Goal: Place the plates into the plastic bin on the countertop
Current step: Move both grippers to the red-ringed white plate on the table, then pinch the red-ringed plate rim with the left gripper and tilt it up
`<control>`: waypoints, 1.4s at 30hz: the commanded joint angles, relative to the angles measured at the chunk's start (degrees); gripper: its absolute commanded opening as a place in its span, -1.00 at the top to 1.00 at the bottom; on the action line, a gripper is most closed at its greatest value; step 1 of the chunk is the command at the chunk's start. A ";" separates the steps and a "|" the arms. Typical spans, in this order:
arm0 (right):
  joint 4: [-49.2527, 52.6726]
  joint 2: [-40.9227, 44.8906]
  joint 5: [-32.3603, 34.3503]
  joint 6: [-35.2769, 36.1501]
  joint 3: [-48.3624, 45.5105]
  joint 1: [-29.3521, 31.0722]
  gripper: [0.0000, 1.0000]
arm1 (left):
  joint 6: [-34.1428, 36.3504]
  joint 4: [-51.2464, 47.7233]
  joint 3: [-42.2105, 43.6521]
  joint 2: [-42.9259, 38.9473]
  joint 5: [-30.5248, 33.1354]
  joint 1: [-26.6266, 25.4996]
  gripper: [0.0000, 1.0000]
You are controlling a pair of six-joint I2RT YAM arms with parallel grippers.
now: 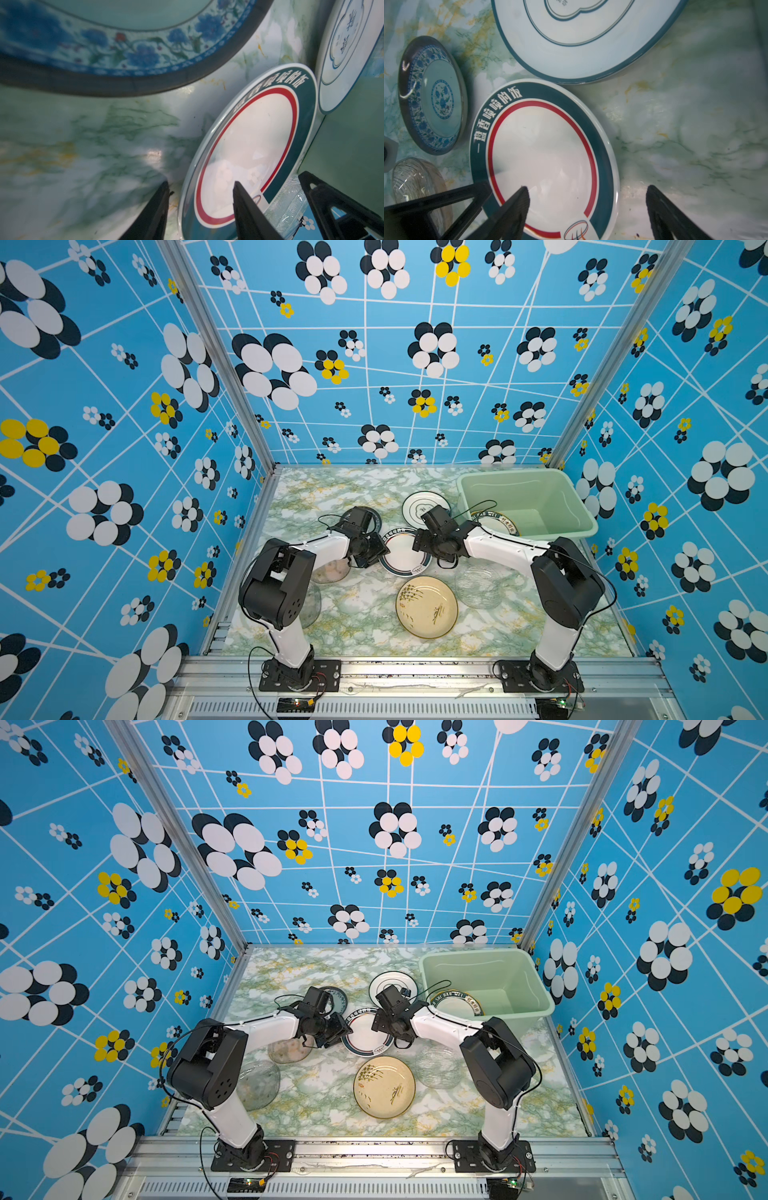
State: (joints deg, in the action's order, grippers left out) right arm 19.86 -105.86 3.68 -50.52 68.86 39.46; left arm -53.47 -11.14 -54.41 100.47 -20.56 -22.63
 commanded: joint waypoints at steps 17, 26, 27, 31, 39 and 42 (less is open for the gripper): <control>-8.84 -3.33 -12.75 0.37 -1.94 -0.05 -0.60 | -0.14 -1.69 -0.02 0.46 -1.15 -0.40 0.69; -15.40 1.12 -15.13 0.03 -4.79 -0.07 -0.41 | -0.68 -2.64 1.71 -2.50 -1.73 -0.16 0.72; -15.83 1.56 -15.34 -0.18 -4.80 0.00 -0.38 | -0.68 -2.74 1.85 -2.85 -1.89 -0.05 0.72; -17.68 3.16 -16.14 -0.55 -4.88 -0.04 -0.29 | -0.84 -3.27 2.82 -4.60 -2.37 0.13 0.72; -22.38 5.40 -16.38 -3.19 -5.22 0.00 -0.12 | -2.94 -2.24 5.80 -7.76 -3.95 0.66 0.72; -24.47 5.32 -17.03 -4.35 -5.53 0.00 -0.04 | -4.33 -1.04 7.32 -9.15 -4.64 0.79 0.72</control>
State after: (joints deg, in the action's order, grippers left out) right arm 5.61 -103.35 -7.27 -53.23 63.24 38.09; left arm -57.45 -13.28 -48.73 92.66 -20.64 -20.73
